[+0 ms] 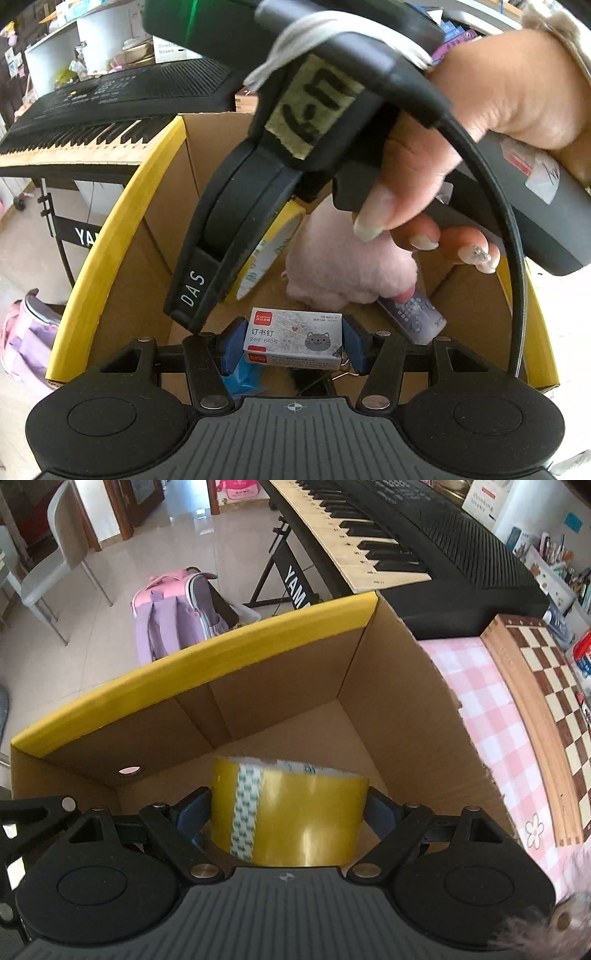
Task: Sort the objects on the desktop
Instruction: 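Open the left tool over the box to drop the staples box while the right tool releases the tape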
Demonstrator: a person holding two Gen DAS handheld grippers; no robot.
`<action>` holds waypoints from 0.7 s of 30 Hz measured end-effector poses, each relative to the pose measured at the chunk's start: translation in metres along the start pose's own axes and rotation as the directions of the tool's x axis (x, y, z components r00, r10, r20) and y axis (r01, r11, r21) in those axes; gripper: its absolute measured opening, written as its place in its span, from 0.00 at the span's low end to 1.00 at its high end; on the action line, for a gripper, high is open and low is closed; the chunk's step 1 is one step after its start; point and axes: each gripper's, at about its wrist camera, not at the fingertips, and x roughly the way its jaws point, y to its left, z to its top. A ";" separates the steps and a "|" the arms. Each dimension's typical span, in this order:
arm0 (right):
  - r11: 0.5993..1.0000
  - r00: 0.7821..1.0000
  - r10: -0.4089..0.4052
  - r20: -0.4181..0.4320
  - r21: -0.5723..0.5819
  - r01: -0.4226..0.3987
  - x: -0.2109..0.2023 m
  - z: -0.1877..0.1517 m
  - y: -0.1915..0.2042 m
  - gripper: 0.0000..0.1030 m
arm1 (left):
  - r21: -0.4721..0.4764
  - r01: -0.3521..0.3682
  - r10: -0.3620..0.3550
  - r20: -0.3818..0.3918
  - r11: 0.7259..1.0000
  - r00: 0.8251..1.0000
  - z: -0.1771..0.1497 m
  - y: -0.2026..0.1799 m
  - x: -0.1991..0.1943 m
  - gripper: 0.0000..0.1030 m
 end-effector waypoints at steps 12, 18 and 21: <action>0.999 1.000 -0.002 0.022 0.053 0.001 -0.004 -0.005 -0.003 0.83 | 0.027 0.002 -0.002 0.003 1.000 1.000 -0.005 -0.006 -0.007 0.56; 0.996 0.993 -0.020 0.112 0.089 0.010 -0.032 -0.010 -0.002 0.84 | 0.006 0.031 -0.032 0.064 0.999 0.997 -0.009 -0.001 -0.026 0.63; 0.993 0.982 -0.047 0.182 0.114 0.026 -0.057 -0.019 0.001 0.84 | 0.017 0.036 -0.038 0.104 0.999 0.994 -0.014 -0.004 -0.042 0.64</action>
